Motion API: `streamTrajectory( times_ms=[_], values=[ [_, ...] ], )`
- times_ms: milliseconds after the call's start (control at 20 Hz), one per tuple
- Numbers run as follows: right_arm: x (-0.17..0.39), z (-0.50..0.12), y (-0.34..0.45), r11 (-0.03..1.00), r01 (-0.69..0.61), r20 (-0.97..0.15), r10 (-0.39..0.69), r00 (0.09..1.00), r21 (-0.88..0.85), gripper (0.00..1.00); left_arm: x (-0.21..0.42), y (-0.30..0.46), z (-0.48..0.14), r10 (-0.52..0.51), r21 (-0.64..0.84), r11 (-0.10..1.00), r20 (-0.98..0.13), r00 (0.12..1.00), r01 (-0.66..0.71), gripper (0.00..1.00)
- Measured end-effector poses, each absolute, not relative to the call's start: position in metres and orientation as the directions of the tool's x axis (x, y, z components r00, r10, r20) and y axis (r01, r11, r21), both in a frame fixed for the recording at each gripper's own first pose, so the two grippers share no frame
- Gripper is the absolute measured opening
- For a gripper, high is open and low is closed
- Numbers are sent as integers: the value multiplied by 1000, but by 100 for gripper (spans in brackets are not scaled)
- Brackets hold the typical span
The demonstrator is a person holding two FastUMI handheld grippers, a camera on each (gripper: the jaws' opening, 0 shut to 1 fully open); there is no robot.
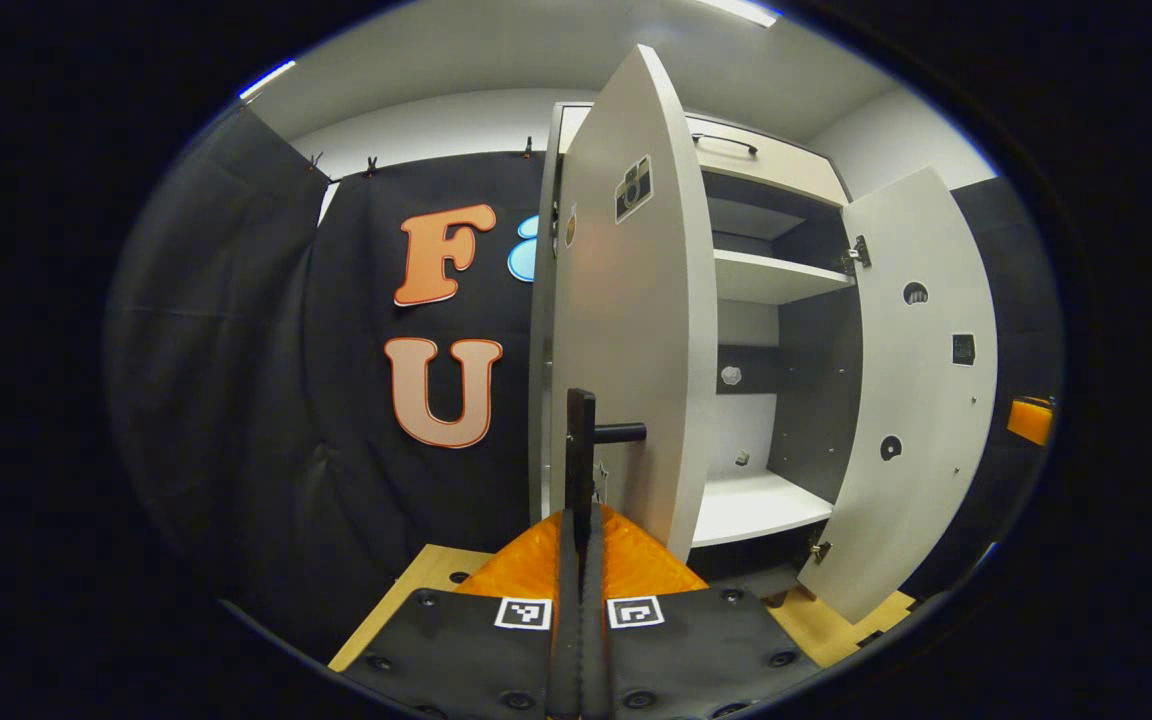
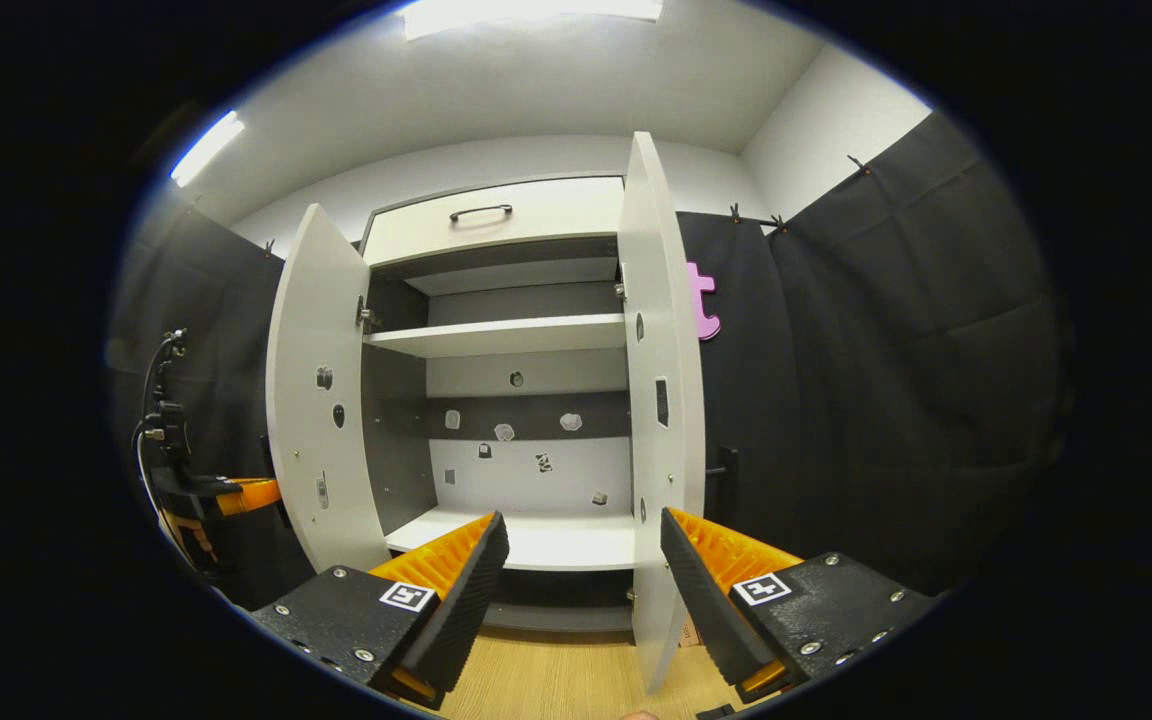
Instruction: Open the right door of the double-door shoe cabinet with the right hand, and open the left door with the left hand.
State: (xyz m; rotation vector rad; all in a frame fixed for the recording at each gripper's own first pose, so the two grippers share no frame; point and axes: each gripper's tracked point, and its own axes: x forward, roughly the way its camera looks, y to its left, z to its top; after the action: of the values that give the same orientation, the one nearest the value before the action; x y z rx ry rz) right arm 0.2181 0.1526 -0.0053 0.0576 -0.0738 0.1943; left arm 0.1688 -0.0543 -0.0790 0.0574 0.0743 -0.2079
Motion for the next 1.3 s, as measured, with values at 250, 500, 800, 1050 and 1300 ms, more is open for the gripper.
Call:
streamTrajectory(
  times_ms=[250,500,800,1050,1300],
  values=[
    [221,-4,159,979,-198,81,193,978,58,93,183,-5,-82,-126,58,990,-86,988,131,6],
    [227,0,156,982,-181,87,177,980,46,93,182,5,-83,-159,7,987,-121,980,161,6],
    [235,8,141,991,-133,97,129,987,35,93,154,0,-50,-181,10,983,-104,978,183,7],
    [236,16,128,995,-99,104,96,990,23,93,127,2,0,-165,71,983,-51,985,168,10],
    [235,24,119,996,-85,118,84,989,5,93,108,15,40,-130,84,988,1,991,130,29]
  ],
)
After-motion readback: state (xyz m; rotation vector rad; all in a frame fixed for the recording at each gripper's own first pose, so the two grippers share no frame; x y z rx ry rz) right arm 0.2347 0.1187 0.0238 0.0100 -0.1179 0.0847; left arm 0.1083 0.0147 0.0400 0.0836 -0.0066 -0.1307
